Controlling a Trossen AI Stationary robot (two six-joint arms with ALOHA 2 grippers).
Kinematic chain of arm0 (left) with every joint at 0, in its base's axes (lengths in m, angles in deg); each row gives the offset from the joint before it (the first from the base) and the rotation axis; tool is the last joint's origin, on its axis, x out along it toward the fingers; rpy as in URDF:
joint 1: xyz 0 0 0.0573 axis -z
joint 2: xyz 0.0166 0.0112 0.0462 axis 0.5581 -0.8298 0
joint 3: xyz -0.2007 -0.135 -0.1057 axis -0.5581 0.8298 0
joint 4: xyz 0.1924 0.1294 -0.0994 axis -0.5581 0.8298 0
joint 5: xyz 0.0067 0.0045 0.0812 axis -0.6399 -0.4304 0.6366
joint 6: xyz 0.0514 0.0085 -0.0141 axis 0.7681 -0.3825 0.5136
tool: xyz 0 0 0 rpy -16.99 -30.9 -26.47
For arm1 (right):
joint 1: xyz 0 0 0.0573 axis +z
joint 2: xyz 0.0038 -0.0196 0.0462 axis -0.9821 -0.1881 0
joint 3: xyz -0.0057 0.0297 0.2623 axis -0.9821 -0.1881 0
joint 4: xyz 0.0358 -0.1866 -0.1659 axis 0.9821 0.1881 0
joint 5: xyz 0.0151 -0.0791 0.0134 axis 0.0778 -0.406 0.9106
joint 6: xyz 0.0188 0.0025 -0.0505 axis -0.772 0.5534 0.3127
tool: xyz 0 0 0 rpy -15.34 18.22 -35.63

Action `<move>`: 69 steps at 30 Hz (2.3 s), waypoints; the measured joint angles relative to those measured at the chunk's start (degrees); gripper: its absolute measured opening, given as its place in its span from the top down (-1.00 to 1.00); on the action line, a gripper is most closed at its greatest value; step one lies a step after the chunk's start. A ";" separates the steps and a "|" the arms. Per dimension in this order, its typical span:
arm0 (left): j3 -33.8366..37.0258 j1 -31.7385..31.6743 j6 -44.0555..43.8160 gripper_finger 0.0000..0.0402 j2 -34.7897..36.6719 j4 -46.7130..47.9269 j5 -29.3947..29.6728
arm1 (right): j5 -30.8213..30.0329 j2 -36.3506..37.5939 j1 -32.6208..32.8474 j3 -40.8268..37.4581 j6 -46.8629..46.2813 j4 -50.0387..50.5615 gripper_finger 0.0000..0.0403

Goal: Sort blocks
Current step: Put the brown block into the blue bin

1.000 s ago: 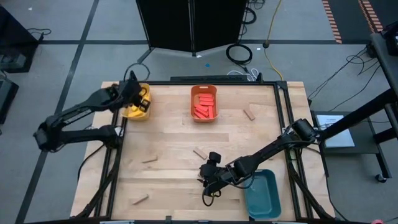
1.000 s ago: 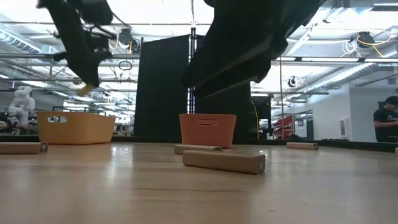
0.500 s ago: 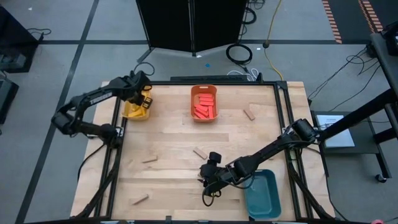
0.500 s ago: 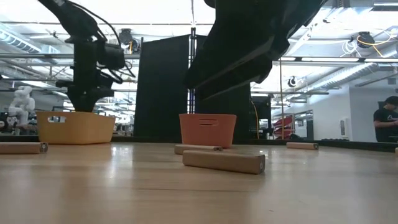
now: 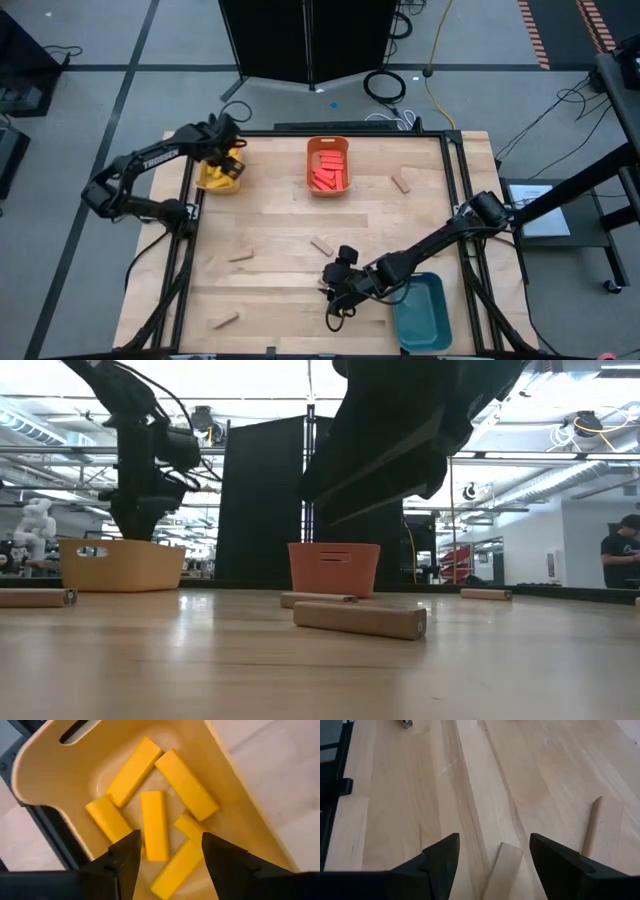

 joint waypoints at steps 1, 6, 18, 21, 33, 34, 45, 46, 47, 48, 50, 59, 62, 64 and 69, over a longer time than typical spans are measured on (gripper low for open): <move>-0.10 0.00 0.65 -0.03 0.74 0.40 -0.10 | -0.01 -0.04 0.00 0.00 -0.40 -0.02 -0.16; -1.83 0.84 2.71 -0.04 4.53 6.19 -6.43 | -0.03 -1.05 -0.02 0.00 -0.75 -0.02 -0.16; -1.98 29.60 -3.83 -0.03 15.56 8.96 -26.10 | -0.11 -1.11 -0.76 0.02 -1.03 -0.05 -0.16; -1.93 42.13 -9.20 -0.03 15.69 7.39 -20.08 | -0.10 -1.11 -0.74 0.02 -0.83 -0.89 -0.16; 8.38 70.90 -24.21 -0.03 10.77 -1.29 -5.19 | -0.15 -1.11 0.54 0.02 -2.21 -1.11 -0.16; 9.70 71.72 -24.55 -0.03 10.33 -1.73 -4.56 | -0.14 -1.11 0.59 0.02 -2.21 -1.18 -0.16; 16.16 75.22 -29.06 -0.03 6.96 -11.14 -8.77 | -0.27 -1.11 0.48 0.02 -2.23 -1.36 -0.16; 16.16 75.50 -29.07 -0.03 6.80 -11.84 -8.78 | -0.34 -1.11 0.46 0.02 -2.23 -1.33 -0.16; 16.16 75.77 -29.07 -0.03 6.61 -12.54 -8.73 | -0.35 -1.11 0.46 0.02 -2.23 -1.33 -0.16; 16.16 75.98 -29.10 -0.03 6.36 -13.42 -8.66 | -0.36 -1.11 0.46 0.02 -2.23 -1.33 -0.16; 16.16 76.43 -29.35 -0.03 5.49 -14.33 -8.24 | -0.37 -1.11 0.46 0.02 -2.64 -1.33 -0.16; 16.08 76.73 -30.52 -0.03 -1.47 -15.64 -7.02 | -0.34 -1.11 0.50 0.02 -3.33 -1.28 -0.16; 15.89 76.69 -30.52 -0.03 -3.25 -16.26 -7.59 | -0.34 -1.11 0.50 0.02 -3.33 -1.28 -0.16; 15.85 76.70 -30.51 -0.03 -3.73 -16.18 -7.65 | -0.34 -1.11 0.52 0.02 -3.33 -1.25 -0.16; 15.92 76.70 -30.51 0.16 -3.43 -16.56 -8.31 | -0.34 -1.11 0.50 0.02 -3.33 -1.27 -0.16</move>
